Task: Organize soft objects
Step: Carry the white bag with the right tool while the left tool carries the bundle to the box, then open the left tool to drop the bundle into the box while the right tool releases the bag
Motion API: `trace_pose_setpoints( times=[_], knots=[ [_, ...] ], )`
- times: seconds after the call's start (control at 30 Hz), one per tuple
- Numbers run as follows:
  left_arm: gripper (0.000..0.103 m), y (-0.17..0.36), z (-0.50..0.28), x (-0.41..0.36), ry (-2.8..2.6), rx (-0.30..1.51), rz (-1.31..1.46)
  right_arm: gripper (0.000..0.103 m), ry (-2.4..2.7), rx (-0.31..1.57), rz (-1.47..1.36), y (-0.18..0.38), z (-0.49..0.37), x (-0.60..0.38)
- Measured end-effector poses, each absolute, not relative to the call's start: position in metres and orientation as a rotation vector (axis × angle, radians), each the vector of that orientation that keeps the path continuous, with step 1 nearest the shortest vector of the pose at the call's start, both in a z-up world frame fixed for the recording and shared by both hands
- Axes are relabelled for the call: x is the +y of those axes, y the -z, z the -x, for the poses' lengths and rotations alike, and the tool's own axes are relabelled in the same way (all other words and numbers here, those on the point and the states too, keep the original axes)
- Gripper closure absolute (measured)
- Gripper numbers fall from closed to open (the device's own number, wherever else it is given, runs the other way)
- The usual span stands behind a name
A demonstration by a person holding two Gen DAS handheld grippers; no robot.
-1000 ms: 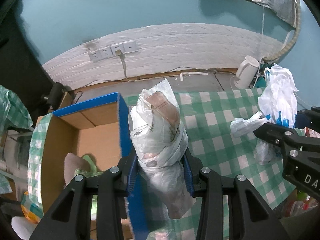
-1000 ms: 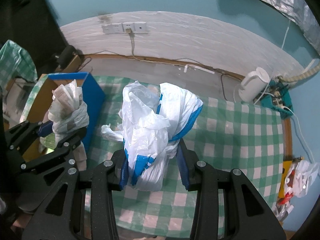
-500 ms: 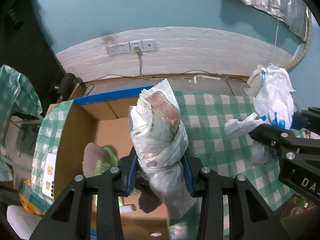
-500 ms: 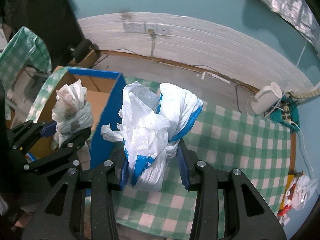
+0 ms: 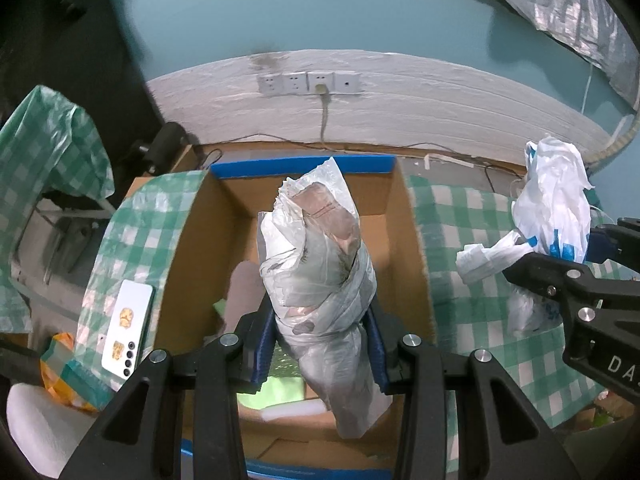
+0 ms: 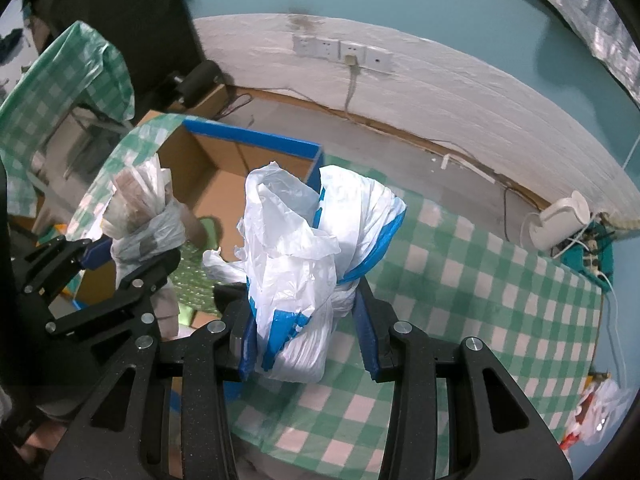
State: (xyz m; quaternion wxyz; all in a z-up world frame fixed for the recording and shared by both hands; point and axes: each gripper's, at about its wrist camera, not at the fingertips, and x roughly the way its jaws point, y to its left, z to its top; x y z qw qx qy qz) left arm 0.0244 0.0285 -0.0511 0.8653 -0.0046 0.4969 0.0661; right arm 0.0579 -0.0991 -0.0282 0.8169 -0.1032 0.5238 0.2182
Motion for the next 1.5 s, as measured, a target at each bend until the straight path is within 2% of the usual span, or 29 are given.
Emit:
trace_pose_setpoints(
  times=[0.6, 0.77, 0.87, 0.93, 1.1, 1.2, 1.5],
  knots=[
    [0.062, 0.079, -0.03, 0.064, -0.201, 1.105, 0.066, 0.063, -0.513, 1.16, 0.247, 0.051, -0.066, -0.054],
    [0.061, 0.088, -0.033, 0.072, -0.217, 1.137, 0.093, 0.06, -0.527, 1.16, 0.252, 0.054, -0.069, -0.045],
    [0.058, 0.091, -0.033, 0.08, -0.232, 1.149, 0.117, 0.057, -0.535, 1.144, 0.256, 0.055, -0.07, -0.04],
    [0.053, 0.091, -0.033, 0.082, -0.246, 1.161, 0.115, 0.056, -0.539, 1.137, 0.257, 0.055, -0.07, -0.038],
    [0.033, 0.082, -0.03, 0.084, -0.27, 1.13, 0.095, 0.044, -0.532, 1.136, 0.247, 0.056, -0.073, -0.036],
    [0.032, 0.075, -0.029, 0.083, -0.266, 1.108, 0.087, 0.037, -0.527, 1.131, 0.235, 0.054, -0.074, -0.038],
    [0.031, 0.062, -0.026, 0.076, -0.248, 1.08, 0.062, 0.036, -0.499, 1.119, 0.19, 0.043, -0.071, -0.056]
  ],
)
